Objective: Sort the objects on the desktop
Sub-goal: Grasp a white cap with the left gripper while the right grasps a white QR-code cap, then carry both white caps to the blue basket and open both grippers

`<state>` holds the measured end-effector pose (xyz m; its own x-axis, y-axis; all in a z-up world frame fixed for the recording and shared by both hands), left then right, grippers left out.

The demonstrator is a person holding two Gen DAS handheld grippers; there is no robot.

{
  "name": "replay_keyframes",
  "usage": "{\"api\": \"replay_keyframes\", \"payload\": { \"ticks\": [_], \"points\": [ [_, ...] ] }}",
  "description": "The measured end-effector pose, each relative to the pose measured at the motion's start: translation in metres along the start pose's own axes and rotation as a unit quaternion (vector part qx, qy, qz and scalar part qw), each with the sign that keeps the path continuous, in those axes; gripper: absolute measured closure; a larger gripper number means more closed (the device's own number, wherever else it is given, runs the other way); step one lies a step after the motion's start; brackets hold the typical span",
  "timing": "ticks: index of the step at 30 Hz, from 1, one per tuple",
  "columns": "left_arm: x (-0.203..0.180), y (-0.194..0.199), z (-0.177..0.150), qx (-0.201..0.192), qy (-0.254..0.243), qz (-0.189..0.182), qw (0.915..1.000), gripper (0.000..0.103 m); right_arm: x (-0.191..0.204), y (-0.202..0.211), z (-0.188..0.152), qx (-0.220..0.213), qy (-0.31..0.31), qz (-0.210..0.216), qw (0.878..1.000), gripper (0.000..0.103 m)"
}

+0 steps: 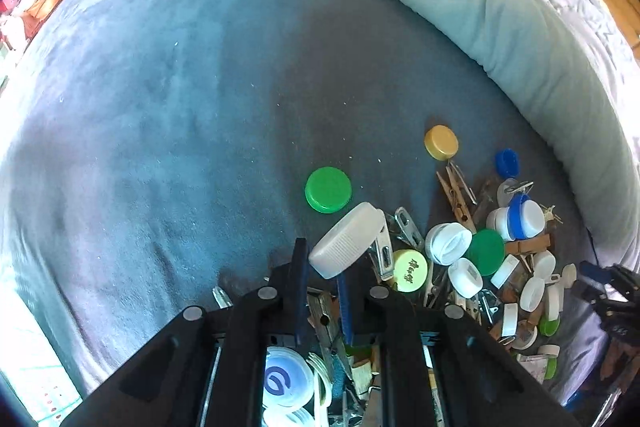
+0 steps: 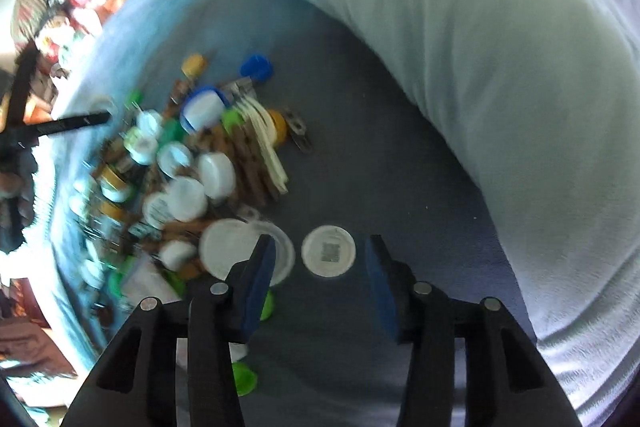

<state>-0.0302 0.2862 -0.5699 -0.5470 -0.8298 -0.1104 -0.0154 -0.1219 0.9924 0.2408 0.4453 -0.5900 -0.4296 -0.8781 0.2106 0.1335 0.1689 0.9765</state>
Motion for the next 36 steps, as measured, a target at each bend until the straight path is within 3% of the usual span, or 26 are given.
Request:
{"api": "replay_keyframes", "payload": {
  "ticks": [2,5,11,18,25,29,36],
  "points": [
    [-0.006,-0.003,0.006,-0.001,-0.001,-0.001,1.0000,0.089,-0.001,-0.008,0.000,0.007,0.000,-0.009,1.000,0.057],
    [-0.006,-0.003,0.004,-0.001,0.000,-0.006,1.0000,0.089,-0.005,-0.013,0.000,0.014,-0.008,-0.009,1.000,0.073],
    [-0.002,0.018,0.000,-0.013,0.003,-0.019,0.9997,0.089,-0.004,0.009,0.004,0.008,-0.011,0.005,1.000,0.074],
    [-0.007,0.079,0.001,-0.053,0.014,-0.037,0.9978,0.089,0.020,0.079,0.031,-0.039,0.003,0.008,0.999,0.074],
    [0.012,0.170,-0.023,-0.100,0.024,-0.045,0.9937,0.089,0.090,0.156,0.071,-0.108,0.051,0.023,0.993,0.074],
    [0.042,0.228,-0.047,-0.118,0.044,-0.043,0.9912,0.089,0.141,0.195,0.097,-0.138,0.092,0.035,0.986,0.074],
    [0.106,0.296,-0.093,-0.151,0.097,-0.018,0.9836,0.089,0.241,0.240,0.121,-0.163,0.160,0.067,0.971,0.074]
  ]
}}
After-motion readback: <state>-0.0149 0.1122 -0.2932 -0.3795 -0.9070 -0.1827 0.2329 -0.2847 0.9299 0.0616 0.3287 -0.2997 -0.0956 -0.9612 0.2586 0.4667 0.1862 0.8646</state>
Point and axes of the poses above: each gripper's, at about its wrist camera, not at the fingertips, and y roughly against the way its jaws point, x to its left, z to its top, the point moved 6 cm from there along -y, roughly the way its jaws point, and after that the axes turned 13 degrees about x, right-handed, at the moved point
